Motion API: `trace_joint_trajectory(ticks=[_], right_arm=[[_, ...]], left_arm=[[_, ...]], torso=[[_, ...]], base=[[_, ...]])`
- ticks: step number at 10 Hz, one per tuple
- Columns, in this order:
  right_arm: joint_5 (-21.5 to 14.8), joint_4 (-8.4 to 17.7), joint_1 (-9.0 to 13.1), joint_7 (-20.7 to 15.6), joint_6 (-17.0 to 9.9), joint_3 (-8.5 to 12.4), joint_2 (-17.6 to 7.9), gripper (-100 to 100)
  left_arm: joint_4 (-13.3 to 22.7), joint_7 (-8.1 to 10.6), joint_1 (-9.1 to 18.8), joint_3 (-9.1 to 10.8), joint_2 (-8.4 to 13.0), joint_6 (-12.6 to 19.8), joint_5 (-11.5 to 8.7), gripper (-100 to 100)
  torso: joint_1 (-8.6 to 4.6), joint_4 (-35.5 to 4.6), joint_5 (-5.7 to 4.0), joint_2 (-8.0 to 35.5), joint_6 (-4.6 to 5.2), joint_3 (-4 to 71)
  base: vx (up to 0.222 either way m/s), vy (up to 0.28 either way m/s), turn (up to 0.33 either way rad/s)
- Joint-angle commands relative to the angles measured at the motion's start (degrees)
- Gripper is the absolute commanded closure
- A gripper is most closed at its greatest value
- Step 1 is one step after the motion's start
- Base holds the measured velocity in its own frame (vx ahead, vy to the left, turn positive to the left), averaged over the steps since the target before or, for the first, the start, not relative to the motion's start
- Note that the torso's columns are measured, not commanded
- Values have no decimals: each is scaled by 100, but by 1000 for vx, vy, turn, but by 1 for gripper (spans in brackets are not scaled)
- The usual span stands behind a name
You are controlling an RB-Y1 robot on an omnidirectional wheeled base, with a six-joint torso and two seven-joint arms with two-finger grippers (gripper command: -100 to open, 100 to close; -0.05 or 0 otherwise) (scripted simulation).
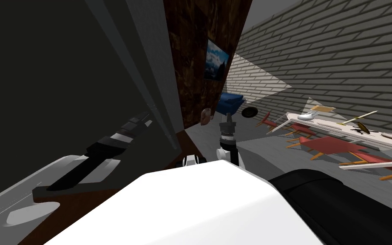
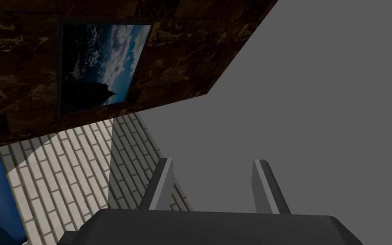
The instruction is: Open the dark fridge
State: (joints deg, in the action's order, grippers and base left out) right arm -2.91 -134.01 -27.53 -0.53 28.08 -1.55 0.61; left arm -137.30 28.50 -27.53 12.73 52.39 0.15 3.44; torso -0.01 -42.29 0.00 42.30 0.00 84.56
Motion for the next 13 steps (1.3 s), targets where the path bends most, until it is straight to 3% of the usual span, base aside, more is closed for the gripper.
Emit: trace_joint_trajectory(ticks=[1,2,4,5,7,8,11,13], right_arm=[[0,0,0,0,0,0,0,0],[0,0,0,0,0,0,0,0],[0,0,1,0,0,0,0,0],[0,0,1,0,0,0,0,0],[0,0,0,0,0,0,0,0],[0,0,1,0,0,0,0,0],[0,0,0,0,0,0,0,0],[0,0,0,0,0,0,0,0]], left_arm=[[12,177,-118,258,489,456,27,-100],[12,177,-118,258,530,500,27,-100],[16,282,-178,436,881,851,50,-100],[16,282,-178,436,881,888,50,-100],[-5,370,-241,604,1194,1212,74,-100],[-5,370,-241,604,1194,1257,74,-100],[-64,445,-301,757,1477,1596,98,-100],[-64,445,-301,757,1477,1596,98,-100]], torso=[[0,0,0,-1,-1,1],[1,0,0,-1,-1,1],[11,-4,-1,-6,-1,7],[25,-7,-1,-17,-8,16],[43,-17,-6,-24,-15,25],[49,-20,-12,-33,-18,34],[62,-21,-17,-55,-27,53],[71,-24,-17,-57,-27,55]], base=[[34,-9,-40],[24,-4,-9],[4,-14,-26],[-2,-14,-11],[-3,-15,-16],[-3,-8,-2],[-6,-5,-8],[2,-1,0]])
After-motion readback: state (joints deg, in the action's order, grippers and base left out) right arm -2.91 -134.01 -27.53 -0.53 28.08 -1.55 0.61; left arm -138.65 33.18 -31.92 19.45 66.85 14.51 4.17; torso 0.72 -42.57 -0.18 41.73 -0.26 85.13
